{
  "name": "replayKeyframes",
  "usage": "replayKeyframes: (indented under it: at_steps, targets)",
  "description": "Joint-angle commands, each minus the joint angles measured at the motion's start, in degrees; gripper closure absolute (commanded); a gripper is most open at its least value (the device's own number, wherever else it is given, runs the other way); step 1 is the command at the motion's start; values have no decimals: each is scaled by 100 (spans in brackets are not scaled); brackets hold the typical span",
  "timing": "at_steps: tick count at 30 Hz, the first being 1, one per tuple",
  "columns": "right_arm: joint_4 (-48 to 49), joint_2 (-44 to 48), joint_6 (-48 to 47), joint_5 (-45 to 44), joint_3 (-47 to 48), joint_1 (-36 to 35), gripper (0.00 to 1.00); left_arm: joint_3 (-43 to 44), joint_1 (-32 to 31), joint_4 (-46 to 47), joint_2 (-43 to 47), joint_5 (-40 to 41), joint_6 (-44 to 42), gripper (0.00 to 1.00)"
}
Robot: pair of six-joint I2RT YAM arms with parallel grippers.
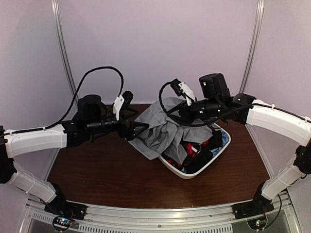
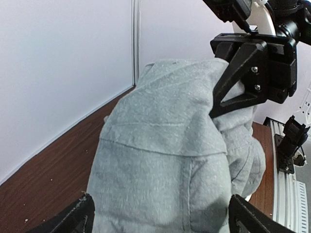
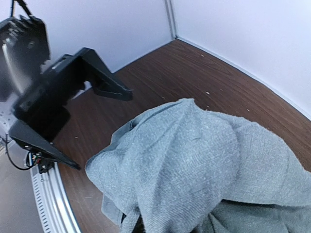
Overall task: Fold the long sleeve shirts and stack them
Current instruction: Pick up the crumpled shirt from the bin, then pass from the right arm to the left
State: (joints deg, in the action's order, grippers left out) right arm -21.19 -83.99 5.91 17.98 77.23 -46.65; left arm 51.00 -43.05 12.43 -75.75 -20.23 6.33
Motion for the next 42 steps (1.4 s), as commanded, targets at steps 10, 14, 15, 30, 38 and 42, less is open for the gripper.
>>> replayKeyframes:
  at_steps: [10,14,15,30,38,42]
  targets:
    - [1379,-111,363,2514,475,-85,94,558,-97,699,-369,-1069,-572,8]
    - [1364,-114,435,2345,486,-81,87,641,-99,717,-476,-1101,-544,65]
    - [1337,-111,444,2261,486,-76,87,655,-99,713,-470,-1046,-541,82]
    - [45,920,674,-148,151,362,0,1015,304,631,931,486,198,100]
    - [-412,1521,691,-1126,-348,430,0,1563,350,300,1262,1824,442,100]
    - [-731,1481,671,-1568,-505,429,0,1919,692,-319,1455,3541,440,100]
